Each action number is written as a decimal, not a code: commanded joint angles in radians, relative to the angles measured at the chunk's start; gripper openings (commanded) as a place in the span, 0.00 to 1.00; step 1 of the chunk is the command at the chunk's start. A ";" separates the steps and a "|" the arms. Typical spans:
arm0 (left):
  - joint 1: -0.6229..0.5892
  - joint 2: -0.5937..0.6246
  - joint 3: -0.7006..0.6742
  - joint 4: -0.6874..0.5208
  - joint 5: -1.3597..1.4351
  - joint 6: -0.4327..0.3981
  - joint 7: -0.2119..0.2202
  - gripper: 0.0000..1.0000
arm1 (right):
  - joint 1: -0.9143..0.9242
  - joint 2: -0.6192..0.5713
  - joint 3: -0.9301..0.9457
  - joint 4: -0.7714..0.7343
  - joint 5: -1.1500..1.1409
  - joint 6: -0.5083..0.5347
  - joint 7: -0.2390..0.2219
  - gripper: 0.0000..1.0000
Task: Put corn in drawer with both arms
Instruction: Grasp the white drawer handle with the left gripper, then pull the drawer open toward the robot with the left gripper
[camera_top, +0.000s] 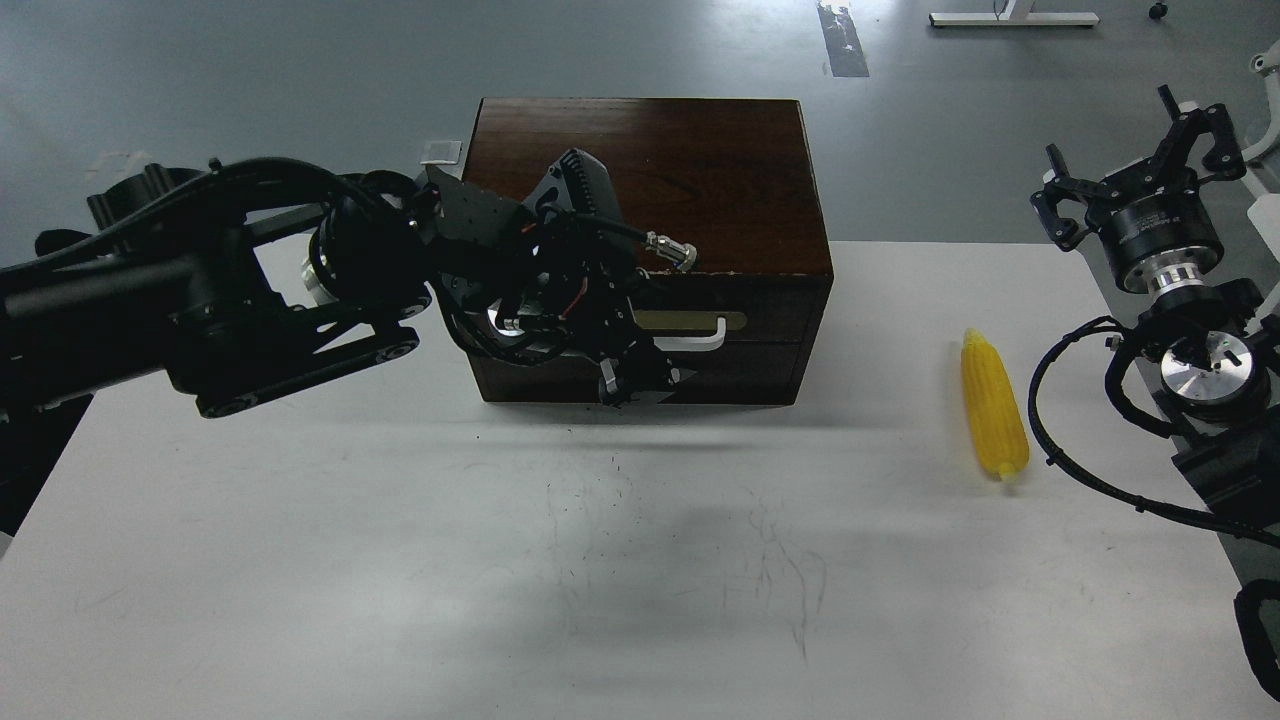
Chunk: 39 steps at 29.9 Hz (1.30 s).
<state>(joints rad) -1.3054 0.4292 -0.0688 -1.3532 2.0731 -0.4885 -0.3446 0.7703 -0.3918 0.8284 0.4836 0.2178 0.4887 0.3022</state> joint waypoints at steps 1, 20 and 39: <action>-0.002 0.003 0.007 0.009 0.004 0.000 -0.001 0.68 | -0.002 -0.002 0.001 -0.006 0.002 0.000 0.000 1.00; 0.014 -0.001 0.072 0.046 0.071 0.024 0.006 0.69 | -0.002 -0.004 0.003 -0.008 0.002 0.000 0.000 1.00; 0.018 -0.003 0.110 0.055 0.070 0.054 -0.002 0.49 | -0.002 -0.007 0.005 -0.011 0.002 0.000 0.000 1.00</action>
<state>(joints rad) -1.2857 0.4275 0.0377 -1.2904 2.1436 -0.4363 -0.3461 0.7684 -0.3972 0.8329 0.4738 0.2193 0.4887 0.3022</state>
